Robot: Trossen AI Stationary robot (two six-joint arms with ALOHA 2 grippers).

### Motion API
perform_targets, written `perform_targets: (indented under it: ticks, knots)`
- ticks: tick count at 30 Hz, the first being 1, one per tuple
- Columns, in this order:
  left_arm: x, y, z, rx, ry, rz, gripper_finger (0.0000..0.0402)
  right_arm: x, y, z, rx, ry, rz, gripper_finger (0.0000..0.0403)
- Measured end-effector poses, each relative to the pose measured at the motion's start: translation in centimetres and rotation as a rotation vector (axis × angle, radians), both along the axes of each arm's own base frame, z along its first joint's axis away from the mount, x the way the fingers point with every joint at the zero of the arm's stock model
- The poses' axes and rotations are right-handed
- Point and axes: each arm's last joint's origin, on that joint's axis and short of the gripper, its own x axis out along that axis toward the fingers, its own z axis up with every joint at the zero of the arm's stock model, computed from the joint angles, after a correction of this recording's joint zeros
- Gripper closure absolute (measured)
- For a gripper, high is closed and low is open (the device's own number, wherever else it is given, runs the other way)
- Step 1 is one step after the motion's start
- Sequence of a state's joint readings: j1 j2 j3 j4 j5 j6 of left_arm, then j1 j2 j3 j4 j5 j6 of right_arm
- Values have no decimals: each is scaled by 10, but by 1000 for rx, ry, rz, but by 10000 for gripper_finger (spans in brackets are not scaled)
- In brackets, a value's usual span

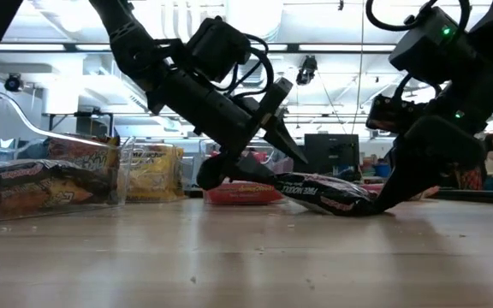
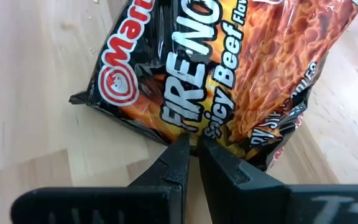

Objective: Sort Maruchan noodles
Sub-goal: Put the black noodle pack into the bottom transparent bin

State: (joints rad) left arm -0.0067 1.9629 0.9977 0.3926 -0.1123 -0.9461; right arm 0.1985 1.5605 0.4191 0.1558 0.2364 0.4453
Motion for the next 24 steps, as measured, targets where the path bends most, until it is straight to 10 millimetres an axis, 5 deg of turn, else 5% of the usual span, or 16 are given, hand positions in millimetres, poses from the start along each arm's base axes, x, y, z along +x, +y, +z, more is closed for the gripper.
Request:
perform_targets:
  ticks: [12,24]
  knots:
    - [-9,4,27,76,23,-20,195,0,0,-3,14,13,-6,372]
    - [-9,-6,-2,-81,101,87,195,0,0,-3,14,5,19,385]
